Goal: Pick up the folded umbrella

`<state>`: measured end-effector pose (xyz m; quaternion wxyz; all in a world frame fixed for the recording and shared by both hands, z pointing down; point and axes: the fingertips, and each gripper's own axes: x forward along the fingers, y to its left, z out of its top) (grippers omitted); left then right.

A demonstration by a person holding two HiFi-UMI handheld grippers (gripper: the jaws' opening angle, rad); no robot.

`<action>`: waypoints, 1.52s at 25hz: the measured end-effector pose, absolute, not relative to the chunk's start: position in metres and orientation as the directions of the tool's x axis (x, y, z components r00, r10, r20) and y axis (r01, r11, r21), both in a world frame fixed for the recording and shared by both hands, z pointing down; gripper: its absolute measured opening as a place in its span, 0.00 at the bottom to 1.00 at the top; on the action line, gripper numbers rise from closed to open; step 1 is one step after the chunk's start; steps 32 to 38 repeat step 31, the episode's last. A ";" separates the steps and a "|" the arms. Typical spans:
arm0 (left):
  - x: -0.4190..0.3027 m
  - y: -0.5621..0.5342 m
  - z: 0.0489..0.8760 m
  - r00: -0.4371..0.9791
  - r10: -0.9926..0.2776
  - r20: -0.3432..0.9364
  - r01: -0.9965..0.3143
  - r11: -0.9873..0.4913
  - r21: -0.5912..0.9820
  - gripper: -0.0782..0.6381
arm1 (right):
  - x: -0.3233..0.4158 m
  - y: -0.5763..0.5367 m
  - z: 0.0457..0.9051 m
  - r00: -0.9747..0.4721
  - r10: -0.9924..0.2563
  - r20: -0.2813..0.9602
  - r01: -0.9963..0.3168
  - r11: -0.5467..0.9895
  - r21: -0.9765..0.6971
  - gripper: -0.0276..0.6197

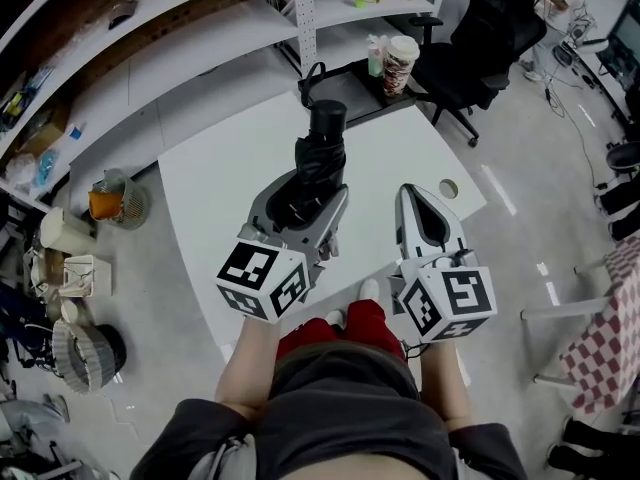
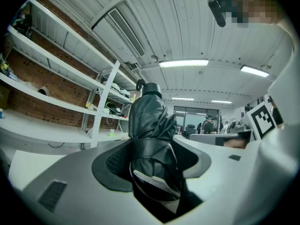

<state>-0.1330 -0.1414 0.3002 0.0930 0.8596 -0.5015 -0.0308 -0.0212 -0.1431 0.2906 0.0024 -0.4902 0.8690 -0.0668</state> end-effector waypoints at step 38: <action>-0.181 -0.117 0.293 0.405 -0.914 0.021 -0.899 -0.394 0.189 0.47 | -0.055 -0.127 0.285 -0.542 -0.839 0.054 -0.840 0.539 -0.064 0.07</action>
